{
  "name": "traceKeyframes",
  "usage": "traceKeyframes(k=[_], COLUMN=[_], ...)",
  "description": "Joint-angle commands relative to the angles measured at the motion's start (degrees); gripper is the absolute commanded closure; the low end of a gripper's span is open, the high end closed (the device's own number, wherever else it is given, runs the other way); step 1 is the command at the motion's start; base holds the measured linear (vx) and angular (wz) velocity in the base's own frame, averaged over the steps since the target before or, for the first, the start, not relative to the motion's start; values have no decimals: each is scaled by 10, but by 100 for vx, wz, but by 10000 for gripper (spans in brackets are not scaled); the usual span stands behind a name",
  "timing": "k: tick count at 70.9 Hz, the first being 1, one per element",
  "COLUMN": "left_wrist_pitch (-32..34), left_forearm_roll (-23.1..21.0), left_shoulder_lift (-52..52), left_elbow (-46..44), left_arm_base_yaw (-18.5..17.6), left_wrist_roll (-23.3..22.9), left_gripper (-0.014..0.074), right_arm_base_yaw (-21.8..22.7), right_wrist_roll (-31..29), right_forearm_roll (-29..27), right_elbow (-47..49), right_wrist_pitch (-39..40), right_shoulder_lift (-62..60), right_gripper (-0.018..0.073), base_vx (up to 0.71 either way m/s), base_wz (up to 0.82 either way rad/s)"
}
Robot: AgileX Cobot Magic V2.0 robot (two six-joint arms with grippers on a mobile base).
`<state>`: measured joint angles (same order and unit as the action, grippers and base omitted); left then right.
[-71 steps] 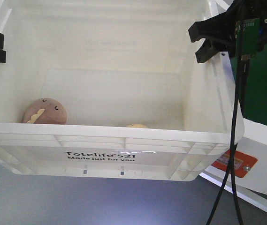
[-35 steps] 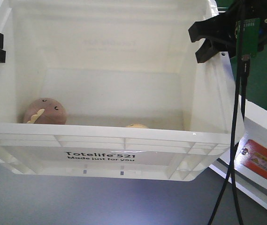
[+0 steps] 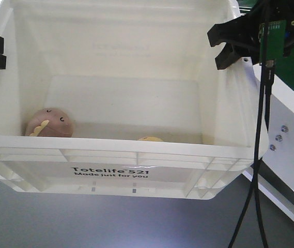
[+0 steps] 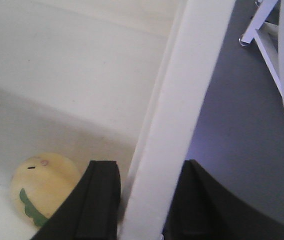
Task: Place moving items into box and shelve
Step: 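Hold the crate raised while the base drives away, then keep both grippers clamped on the white crate rims during driving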
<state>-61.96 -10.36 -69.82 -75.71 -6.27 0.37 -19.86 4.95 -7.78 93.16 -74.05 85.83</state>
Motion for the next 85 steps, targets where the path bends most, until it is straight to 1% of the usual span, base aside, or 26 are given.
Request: traceKeyframes(k=[1,42,85], left_wrist_pitch=[81,81,81], left_forearm_roll=[-73,-73,-73], left_shoulder_lift=[22,22,22], left_elbow=[-24,-24,-24], left_arm_base_yaw=[-7,-7,-7], left_wrist_roll=[-4,-4,-4], left_gripper=[601,601,601], right_arm_base_yaw=[-5,-5,-5], right_wrist_roll=[-22,-22,-22], right_forearm_roll=[-78,-78,-78], right_elbow=[23,23,23], right_wrist_pitch=[55,55,51], right_shoulder_lift=[-31,-31,-31], right_gripper=[562,562,562], base_vx=[-7,-4,5], base_wz=[40,43,56])
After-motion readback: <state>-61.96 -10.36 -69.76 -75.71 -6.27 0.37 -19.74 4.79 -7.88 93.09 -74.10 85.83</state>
